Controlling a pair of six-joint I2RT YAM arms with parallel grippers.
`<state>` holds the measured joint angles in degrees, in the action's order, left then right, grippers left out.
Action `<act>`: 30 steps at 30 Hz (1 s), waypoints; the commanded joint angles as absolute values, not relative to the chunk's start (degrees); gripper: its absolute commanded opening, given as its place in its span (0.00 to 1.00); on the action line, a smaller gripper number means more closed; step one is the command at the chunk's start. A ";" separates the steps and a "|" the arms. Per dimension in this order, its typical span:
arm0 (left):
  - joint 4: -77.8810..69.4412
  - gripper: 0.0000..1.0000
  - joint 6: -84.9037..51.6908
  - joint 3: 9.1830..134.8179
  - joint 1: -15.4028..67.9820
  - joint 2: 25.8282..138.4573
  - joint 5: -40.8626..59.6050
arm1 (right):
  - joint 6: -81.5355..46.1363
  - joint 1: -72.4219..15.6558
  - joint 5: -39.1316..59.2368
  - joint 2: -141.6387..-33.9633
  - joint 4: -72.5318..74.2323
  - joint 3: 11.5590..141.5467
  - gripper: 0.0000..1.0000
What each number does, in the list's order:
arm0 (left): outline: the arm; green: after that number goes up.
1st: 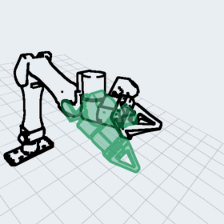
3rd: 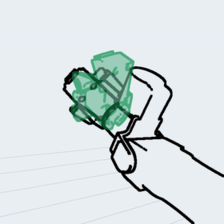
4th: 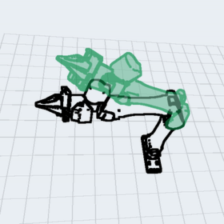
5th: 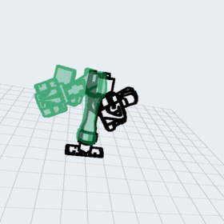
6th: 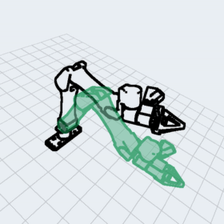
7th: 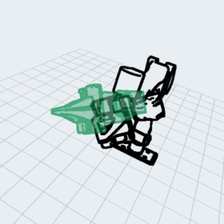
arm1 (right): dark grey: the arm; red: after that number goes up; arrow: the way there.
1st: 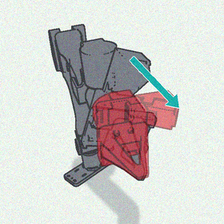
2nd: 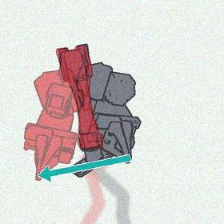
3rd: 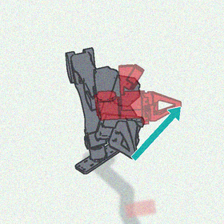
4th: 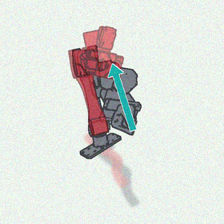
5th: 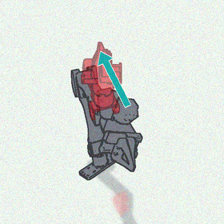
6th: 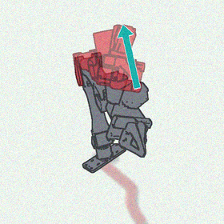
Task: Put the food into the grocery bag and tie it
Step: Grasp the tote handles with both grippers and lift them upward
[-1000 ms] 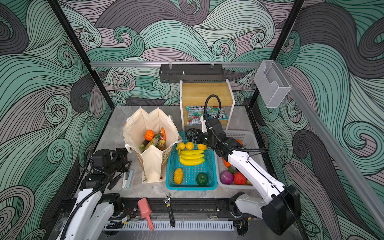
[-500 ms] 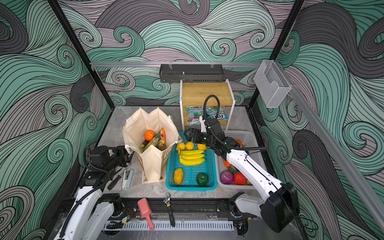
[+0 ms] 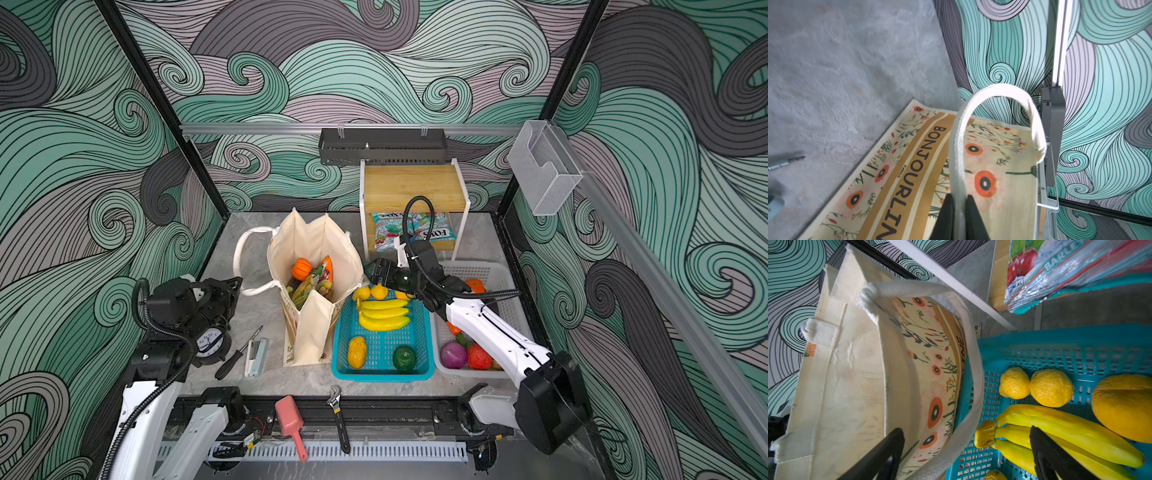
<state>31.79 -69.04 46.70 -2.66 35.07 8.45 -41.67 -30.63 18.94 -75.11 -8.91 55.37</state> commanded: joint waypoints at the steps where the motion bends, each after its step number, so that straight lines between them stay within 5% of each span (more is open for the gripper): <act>1: 36.49 0.10 -61.42 50.22 -3.00 34.89 4.39 | -46.24 -30.49 22.61 -77.33 -2.66 53.80 0.91; 22: 37.29 0.08 -53.95 54.82 -2.12 36.01 4.57 | -67.00 -35.59 32.63 -93.42 28.75 48.92 0.48; 30: 38.44 0.08 -52.75 55.12 -1.58 35.63 2.77 | -67.49 -35.24 31.83 -93.01 30.21 48.00 0.06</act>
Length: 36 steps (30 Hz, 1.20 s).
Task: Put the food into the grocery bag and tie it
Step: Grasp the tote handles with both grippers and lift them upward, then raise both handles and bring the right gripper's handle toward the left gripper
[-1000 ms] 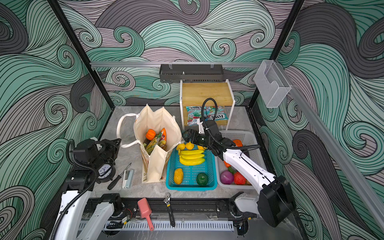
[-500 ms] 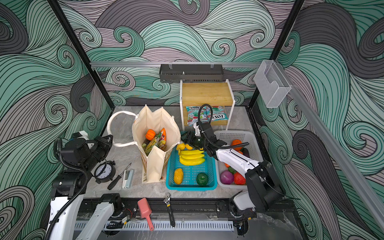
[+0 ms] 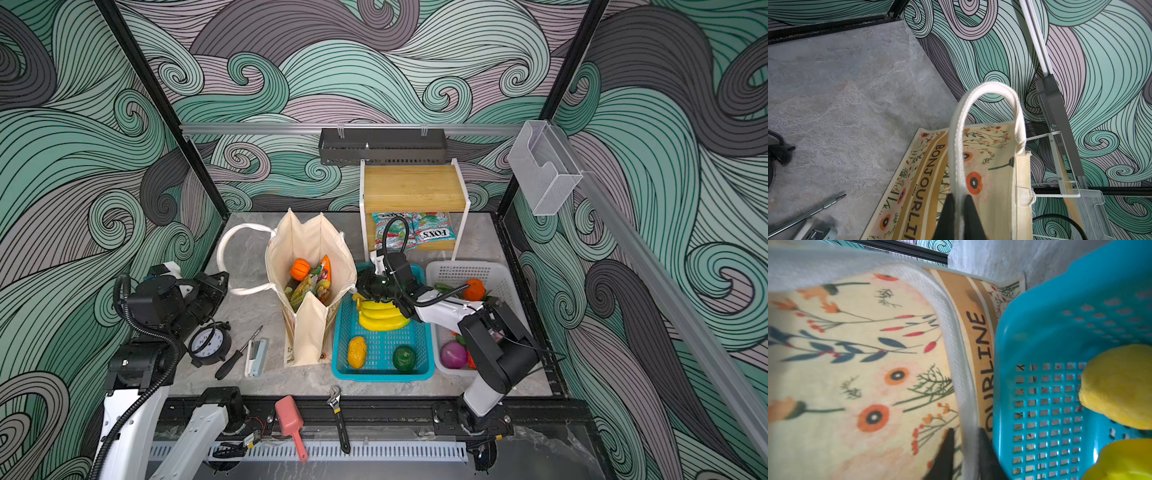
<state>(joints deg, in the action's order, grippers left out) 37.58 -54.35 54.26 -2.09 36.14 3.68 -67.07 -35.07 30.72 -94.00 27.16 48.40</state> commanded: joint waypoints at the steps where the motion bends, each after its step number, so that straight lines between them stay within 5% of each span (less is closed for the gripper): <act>1: 38.45 0.08 -52.59 55.09 -1.58 35.61 2.68 | -67.58 -35.17 32.11 -93.03 30.39 47.76 0.00; 19: 41.75 0.08 -45.53 59.39 -1.32 35.86 -1.63 | -51.44 -30.11 23.39 -78.39 7.98 46.77 0.00; 31: 40.86 0.02 -40.52 62.65 -1.35 39.46 7.15 | -37.42 -30.49 15.66 -69.22 -4.39 55.55 0.00; 36: 43.00 0.00 -37.09 66.34 -1.32 42.89 9.48 | -33.13 -30.82 19.50 -70.03 -6.24 60.60 0.00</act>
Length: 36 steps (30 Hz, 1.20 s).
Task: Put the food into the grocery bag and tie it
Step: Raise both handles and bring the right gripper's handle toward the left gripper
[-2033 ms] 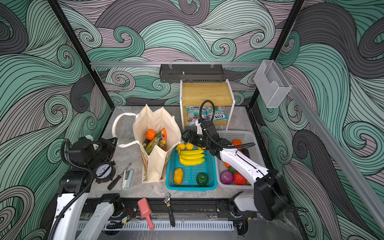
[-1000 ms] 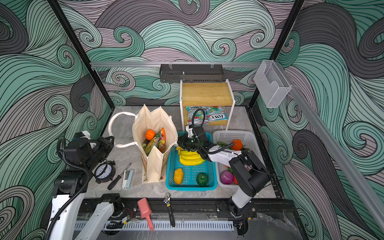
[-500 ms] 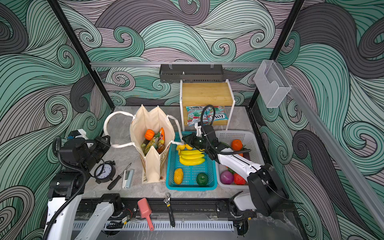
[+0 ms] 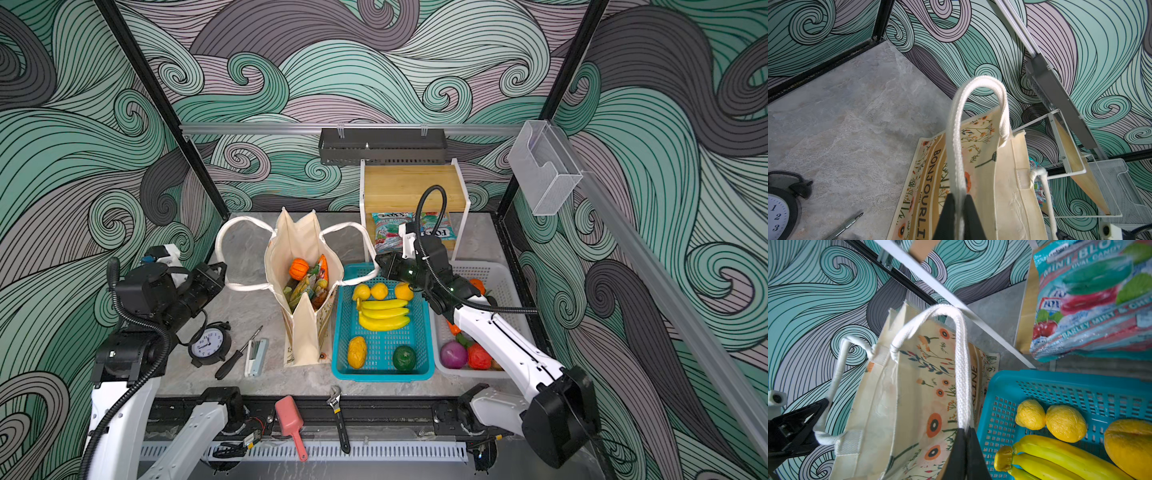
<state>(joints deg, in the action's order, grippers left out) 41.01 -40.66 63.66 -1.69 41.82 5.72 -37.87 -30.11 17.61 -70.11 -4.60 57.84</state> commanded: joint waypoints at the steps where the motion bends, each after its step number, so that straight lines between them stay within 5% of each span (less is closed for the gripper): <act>1: 43.36 0.00 -36.53 67.03 -1.29 43.48 9.88 | -32.79 -31.00 20.08 -70.08 -6.23 61.28 0.00; 15: 41.23 0.00 -37.18 72.74 0.56 48.99 21.43 | -20.64 -40.58 21.57 -73.52 -9.40 72.70 0.00; 36: 45.31 0.00 -27.28 85.15 18.95 58.06 10.91 | -16.62 -49.31 24.33 -89.73 -18.72 88.51 0.00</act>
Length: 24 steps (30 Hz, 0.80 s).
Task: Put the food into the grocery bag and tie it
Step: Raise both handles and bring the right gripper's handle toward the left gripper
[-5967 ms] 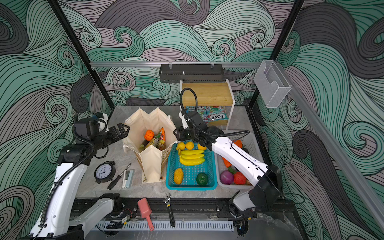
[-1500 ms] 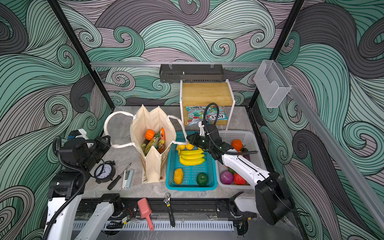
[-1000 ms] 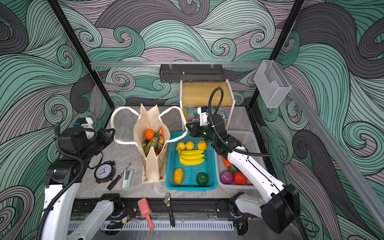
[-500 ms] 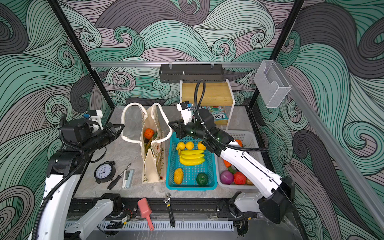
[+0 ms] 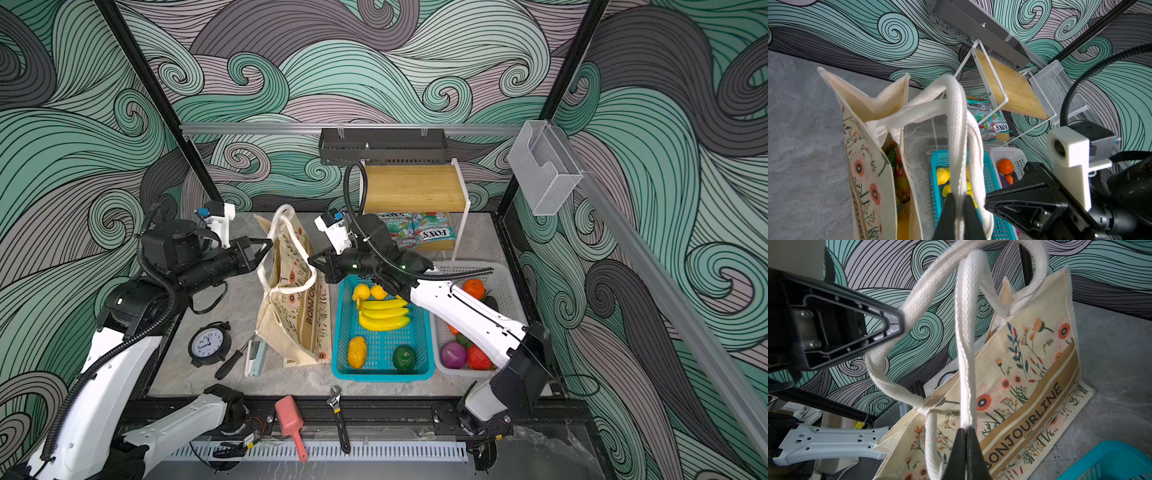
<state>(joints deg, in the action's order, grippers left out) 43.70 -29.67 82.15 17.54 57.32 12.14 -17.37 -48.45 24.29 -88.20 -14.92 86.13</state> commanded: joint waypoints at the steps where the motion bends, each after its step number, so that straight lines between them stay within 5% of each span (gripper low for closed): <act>1: 45.99 0.00 -26.84 85.71 19.44 58.57 10.87 | -17.14 -49.31 23.01 -90.18 -19.49 89.39 0.00; 13: 49.87 0.00 -21.94 88.43 26.45 62.34 14.38 | -19.68 -49.31 22.80 -95.82 -22.33 97.74 0.00; 18: 53.87 0.00 -21.63 88.60 26.46 62.84 5.31 | -19.44 -49.31 21.02 -94.65 -22.44 96.70 0.00; 24: 52.87 0.15 -20.86 88.85 26.46 63.38 9.00 | -17.91 -49.31 20.63 -93.77 -23.67 98.24 0.00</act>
